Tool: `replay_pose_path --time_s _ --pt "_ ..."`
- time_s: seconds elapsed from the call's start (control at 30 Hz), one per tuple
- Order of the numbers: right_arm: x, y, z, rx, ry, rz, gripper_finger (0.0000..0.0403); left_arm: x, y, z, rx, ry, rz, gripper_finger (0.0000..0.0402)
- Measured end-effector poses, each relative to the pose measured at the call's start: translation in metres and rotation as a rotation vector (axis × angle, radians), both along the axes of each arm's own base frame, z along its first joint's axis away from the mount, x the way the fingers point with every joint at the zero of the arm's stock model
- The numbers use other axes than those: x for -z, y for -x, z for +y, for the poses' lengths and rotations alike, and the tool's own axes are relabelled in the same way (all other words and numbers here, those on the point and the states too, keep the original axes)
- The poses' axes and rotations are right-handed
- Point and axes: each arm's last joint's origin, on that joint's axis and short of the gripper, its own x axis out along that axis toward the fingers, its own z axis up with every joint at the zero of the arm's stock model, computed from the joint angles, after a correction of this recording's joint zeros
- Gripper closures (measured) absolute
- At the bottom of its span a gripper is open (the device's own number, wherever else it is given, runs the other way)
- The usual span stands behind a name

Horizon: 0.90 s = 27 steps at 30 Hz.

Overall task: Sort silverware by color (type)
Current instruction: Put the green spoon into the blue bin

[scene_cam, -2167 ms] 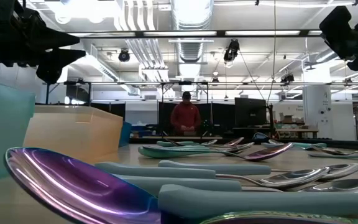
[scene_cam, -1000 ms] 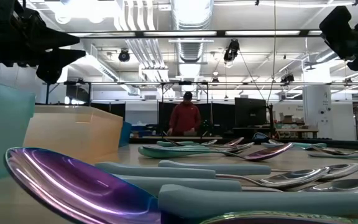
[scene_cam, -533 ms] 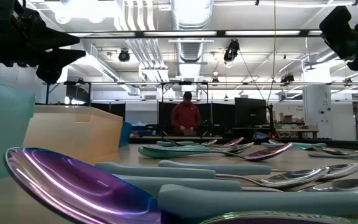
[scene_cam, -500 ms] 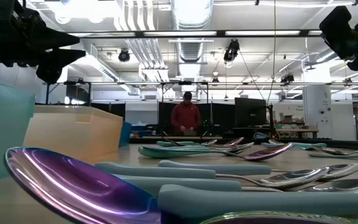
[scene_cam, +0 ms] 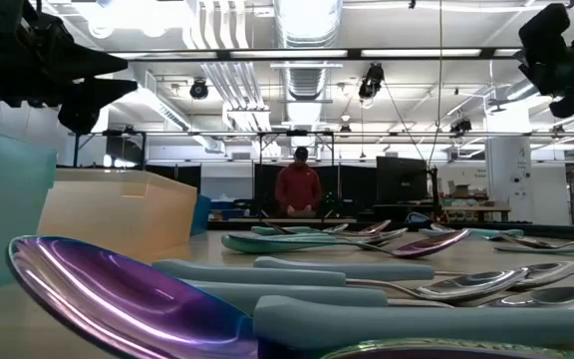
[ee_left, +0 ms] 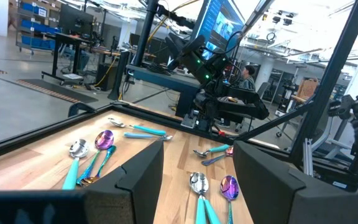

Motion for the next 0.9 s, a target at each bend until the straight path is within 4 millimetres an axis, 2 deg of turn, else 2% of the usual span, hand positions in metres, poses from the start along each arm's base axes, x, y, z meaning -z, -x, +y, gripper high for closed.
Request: replay_pose_path --time_s 0.1,0.3,0.6,0.77,0.9 --pt "0.000 -0.001 0.000 -0.074 -0.016 -0.073 0.0287 0.000 0.000 0.000 0.000 0.000 0.000 0.0224" --pt "0.003 -0.008 -0.003 -0.221 -0.032 0.010 0.0287 0.000 0.000 0.000 0.000 0.000 -0.001 0.0224" --pt "0.012 -0.017 -0.017 -0.270 -0.172 0.059 0.0287 0.000 0.000 0.000 0.000 0.000 0.000 0.0224" --pt "-0.005 -0.026 -0.027 -0.371 -0.197 0.189 0.0287 0.000 0.000 0.000 0.000 0.000 -0.001 0.0224" --pt "-0.015 -0.038 -0.045 -0.404 -0.367 0.329 0.0287 0.000 0.000 0.000 0.000 0.000 0.000 0.0224"
